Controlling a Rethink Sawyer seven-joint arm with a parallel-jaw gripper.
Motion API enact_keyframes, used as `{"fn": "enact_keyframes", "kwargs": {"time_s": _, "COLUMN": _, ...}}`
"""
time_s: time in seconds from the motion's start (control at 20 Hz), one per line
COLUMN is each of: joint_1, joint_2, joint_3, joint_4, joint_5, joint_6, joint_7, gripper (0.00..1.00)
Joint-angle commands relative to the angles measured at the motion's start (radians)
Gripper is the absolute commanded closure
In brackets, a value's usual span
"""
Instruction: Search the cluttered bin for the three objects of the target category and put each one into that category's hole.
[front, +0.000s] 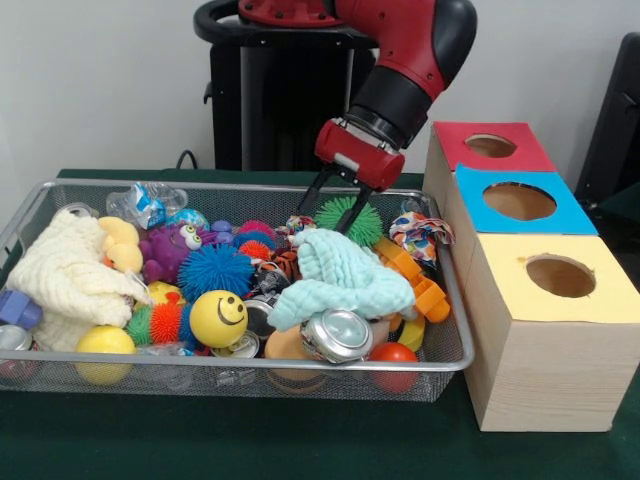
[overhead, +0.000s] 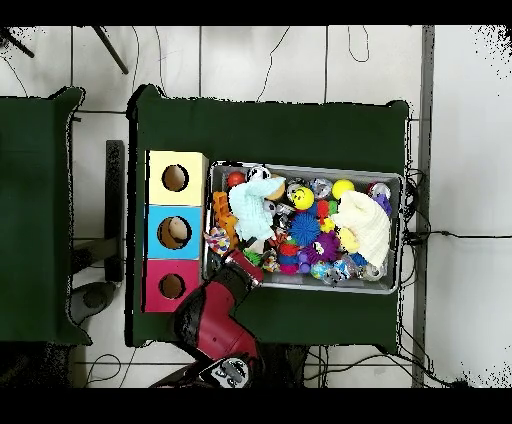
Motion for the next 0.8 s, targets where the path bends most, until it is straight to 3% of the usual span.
{"fn": "enact_keyframes", "kwargs": {"time_s": 0.05, "joint_1": 0.004, "joint_2": 0.026, "joint_3": -0.001, "joint_4": -0.188, "joint_5": -0.002, "joint_6": 0.162, "joint_7": -0.072, "gripper": 0.00}}
{"fn": "enact_keyframes", "kwargs": {"time_s": 0.2, "joint_1": -0.005, "joint_2": -0.018, "joint_3": 0.006, "joint_4": -0.187, "joint_5": -0.059, "joint_6": 0.301, "joint_7": -0.073, "gripper": 0.00}}
{"fn": "enact_keyframes", "kwargs": {"time_s": 0.35, "joint_1": -0.013, "joint_2": -0.097, "joint_3": 0.039, "joint_4": -0.176, "joint_5": -0.097, "joint_6": 0.504, "joint_7": -0.048, "gripper": 0.00}}
{"fn": "enact_keyframes", "kwargs": {"time_s": 0.45, "joint_1": -0.025, "joint_2": -0.141, "joint_3": 0.063, "joint_4": -0.161, "joint_5": -0.131, "joint_6": 0.571, "joint_7": -0.012, "gripper": 0.00}}
{"fn": "enact_keyframes", "kwargs": {"time_s": 0.8, "joint_1": -0.052, "joint_2": -0.238, "joint_3": 0.102, "joint_4": -0.148, "joint_5": -0.240, "joint_6": 0.606, "joint_7": 0.088, "gripper": 0.00}}
